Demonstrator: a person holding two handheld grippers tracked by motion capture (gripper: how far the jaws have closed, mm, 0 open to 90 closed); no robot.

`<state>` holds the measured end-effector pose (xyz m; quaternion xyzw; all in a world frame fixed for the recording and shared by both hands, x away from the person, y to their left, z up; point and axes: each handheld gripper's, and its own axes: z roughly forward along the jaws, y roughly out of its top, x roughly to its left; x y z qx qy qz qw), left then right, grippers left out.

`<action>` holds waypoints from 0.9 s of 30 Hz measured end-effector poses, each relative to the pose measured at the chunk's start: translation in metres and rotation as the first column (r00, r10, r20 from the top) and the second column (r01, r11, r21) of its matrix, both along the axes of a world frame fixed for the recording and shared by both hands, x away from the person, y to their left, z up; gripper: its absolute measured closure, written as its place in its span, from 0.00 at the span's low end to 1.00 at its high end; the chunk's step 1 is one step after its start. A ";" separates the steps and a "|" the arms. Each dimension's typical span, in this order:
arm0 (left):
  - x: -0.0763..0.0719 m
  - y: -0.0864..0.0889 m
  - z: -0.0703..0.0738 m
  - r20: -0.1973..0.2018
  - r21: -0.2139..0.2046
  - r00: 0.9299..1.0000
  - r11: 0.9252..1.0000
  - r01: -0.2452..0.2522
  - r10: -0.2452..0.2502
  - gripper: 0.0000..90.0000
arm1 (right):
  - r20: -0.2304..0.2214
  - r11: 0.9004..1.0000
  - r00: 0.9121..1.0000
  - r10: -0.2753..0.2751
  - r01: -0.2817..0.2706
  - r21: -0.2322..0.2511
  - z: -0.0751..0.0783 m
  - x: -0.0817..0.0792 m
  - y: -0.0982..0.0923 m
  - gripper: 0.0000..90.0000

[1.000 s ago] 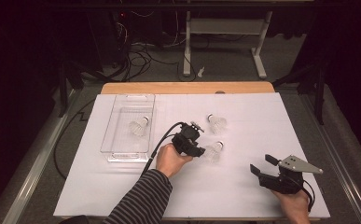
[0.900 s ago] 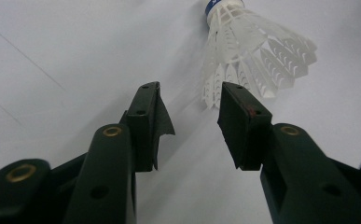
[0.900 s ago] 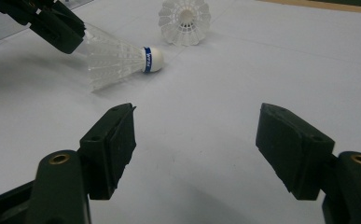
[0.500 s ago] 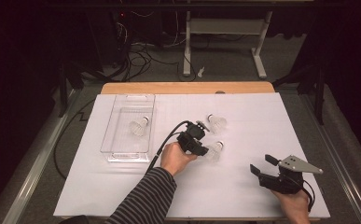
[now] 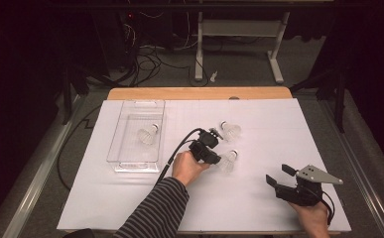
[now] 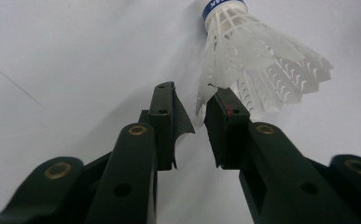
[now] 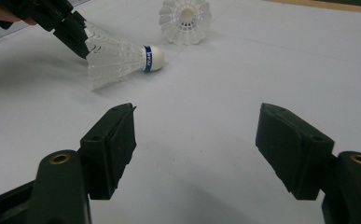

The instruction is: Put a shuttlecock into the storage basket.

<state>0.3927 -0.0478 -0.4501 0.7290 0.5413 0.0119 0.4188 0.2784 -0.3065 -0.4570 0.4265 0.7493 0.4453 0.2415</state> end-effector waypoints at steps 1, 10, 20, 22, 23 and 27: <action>0.000 0.000 0.000 -0.002 0.003 1.000 1.000 0.005 -0.005 0.83 | 0.000 1.000 1.000 0.000 0.000 0.000 0.000 0.000 0.000 0.33; 0.000 0.000 -0.001 -0.007 -0.002 1.000 1.000 0.008 -0.008 0.91 | 0.002 1.000 1.000 0.000 0.000 -0.003 0.000 0.000 0.000 0.33; -0.001 -0.001 -0.001 -0.009 -0.006 1.000 1.000 0.008 -0.008 0.98 | 0.001 1.000 1.000 0.000 0.000 -0.003 0.000 0.000 0.000 0.33; -0.001 -0.001 -0.001 -0.007 -0.006 1.000 1.000 0.011 -0.011 0.99 | 0.001 1.000 1.000 0.000 0.000 -0.003 0.000 0.000 0.000 0.33; -0.001 0.000 0.000 -0.007 -0.006 1.000 1.000 0.012 -0.012 0.99 | 0.001 1.000 1.000 0.000 0.000 -0.003 0.000 0.000 0.000 0.33; -0.001 0.001 0.001 -0.006 -0.002 1.000 1.000 0.019 -0.019 0.99 | 0.001 1.000 1.000 0.000 0.000 -0.003 0.000 0.000 0.000 0.33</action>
